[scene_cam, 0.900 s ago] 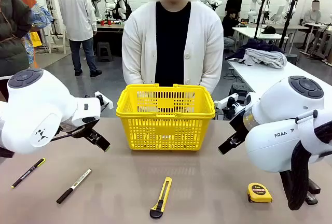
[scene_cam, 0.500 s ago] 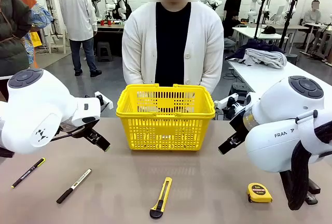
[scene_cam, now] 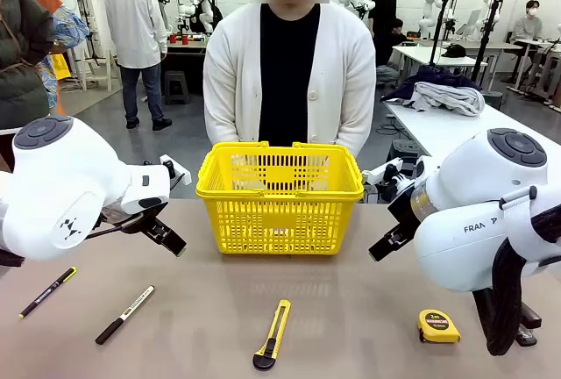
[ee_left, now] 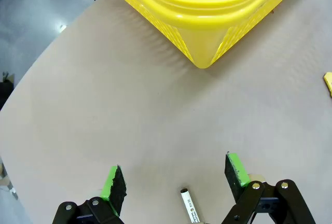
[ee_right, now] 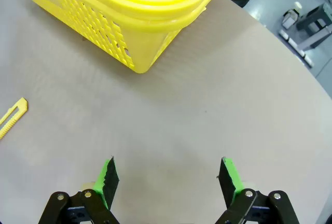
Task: Place the items the person wants into the basket.
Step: Pick up the item the person points to and place it in the Market Basket.
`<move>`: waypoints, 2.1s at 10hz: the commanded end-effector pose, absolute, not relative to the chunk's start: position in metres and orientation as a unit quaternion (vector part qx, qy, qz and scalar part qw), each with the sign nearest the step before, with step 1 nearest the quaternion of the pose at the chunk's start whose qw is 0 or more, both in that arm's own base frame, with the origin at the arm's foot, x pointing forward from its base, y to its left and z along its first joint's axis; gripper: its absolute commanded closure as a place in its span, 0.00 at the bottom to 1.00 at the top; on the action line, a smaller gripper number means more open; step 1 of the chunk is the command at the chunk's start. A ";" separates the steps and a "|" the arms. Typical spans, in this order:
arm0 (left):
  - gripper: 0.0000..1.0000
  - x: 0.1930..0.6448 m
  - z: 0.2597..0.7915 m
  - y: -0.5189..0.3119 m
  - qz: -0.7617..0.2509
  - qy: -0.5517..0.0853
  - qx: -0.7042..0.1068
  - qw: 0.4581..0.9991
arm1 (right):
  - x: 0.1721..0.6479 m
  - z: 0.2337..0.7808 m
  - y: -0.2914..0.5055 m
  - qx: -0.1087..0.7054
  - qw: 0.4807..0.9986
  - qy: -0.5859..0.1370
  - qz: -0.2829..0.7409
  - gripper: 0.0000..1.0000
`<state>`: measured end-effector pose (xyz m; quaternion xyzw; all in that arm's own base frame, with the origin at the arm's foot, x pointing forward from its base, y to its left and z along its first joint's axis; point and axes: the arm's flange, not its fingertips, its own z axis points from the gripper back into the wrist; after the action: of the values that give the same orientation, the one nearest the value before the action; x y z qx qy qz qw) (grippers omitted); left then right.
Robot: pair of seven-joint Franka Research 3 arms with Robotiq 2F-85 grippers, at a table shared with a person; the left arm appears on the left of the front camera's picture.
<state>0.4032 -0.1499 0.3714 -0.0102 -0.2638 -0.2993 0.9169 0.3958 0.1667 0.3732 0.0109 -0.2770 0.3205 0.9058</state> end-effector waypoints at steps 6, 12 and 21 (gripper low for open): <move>0.00 0.403 0.371 -0.150 -0.299 -0.264 -0.010 0.917 | 0.396 0.373 0.167 0.011 0.906 -0.277 0.320 0.00; 0.00 0.332 0.529 -0.126 -0.324 -0.222 -0.001 0.920 | 0.300 0.510 0.140 -0.030 0.918 -0.238 0.316 0.00; 0.00 0.301 0.602 -0.115 -0.314 -0.237 0.005 0.919 | 0.231 0.610 0.120 -0.048 0.907 -0.277 0.314 0.00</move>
<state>0.3024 -0.1135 0.5993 0.0063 -0.2366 -0.3111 0.9204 0.2310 0.1205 0.6100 -0.0480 -0.2778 0.3138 0.9067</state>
